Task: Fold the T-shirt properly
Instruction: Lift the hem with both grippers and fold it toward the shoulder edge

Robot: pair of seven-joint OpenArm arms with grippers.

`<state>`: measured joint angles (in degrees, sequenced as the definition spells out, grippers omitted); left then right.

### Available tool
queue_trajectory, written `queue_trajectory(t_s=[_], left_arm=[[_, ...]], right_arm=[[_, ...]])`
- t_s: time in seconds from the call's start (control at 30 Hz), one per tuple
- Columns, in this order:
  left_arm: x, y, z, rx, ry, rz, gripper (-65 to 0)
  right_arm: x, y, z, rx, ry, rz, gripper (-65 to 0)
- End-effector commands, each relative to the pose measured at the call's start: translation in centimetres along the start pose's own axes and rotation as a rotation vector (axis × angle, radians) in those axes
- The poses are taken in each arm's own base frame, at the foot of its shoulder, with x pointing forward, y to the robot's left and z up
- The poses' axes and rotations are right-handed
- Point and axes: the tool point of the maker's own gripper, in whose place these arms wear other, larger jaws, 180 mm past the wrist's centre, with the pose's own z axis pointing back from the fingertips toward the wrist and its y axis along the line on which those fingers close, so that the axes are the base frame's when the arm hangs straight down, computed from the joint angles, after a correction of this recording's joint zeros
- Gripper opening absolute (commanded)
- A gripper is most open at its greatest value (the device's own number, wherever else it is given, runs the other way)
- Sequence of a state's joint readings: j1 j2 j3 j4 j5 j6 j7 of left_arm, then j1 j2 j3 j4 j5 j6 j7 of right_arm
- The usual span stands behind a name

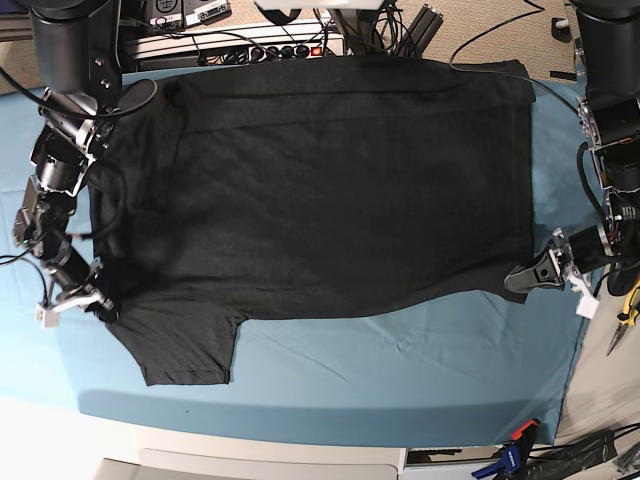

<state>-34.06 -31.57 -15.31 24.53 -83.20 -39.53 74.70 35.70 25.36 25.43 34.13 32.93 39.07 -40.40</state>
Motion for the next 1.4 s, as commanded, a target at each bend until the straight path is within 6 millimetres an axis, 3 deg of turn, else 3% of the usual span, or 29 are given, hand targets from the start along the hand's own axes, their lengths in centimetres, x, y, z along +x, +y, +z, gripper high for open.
queue_trajectory(t_s=[0.0,0.17,0.37,0.63,0.9,1.07,1.37], left_arm=[[2.1,-1.5,0.7,-0.024,-0.032,-0.054,-65.0],[0.6,-1.0,1.0,-0.008,0.007,-0.081,-65.0],[-1.7,-0.3,1.9,0.026,0.048,-0.138,-65.0],[-0.9,-1.0,4.1,0.071,0.057,-0.244,-65.0],[-1.6,0.2,5.1,0.087,0.025,-0.209,-65.0],[-1.0,0.3,6.2,0.087,-0.025,-0.196,-65.0],[-0.7,0.4,6.6,0.095,-0.031,-0.200,-65.0]], right_arm=[[3.7,1.3,0.6,0.045,-0.083,0.021,-65.0],[4.1,3.4,1.3,0.122,-0.019,0.029,-65.0],[0.7,4.1,0.5,0.131,0.131,0.105,-65.0],[-2.4,3.4,1.0,0.132,0.220,0.088,-65.0],[-0.5,1.6,3.3,0.076,0.246,0.162,-65.0],[0.5,1.6,4.4,0.074,0.265,0.196,-65.0],[-1.8,1.6,5.5,0.131,0.318,0.119,-65.0]])
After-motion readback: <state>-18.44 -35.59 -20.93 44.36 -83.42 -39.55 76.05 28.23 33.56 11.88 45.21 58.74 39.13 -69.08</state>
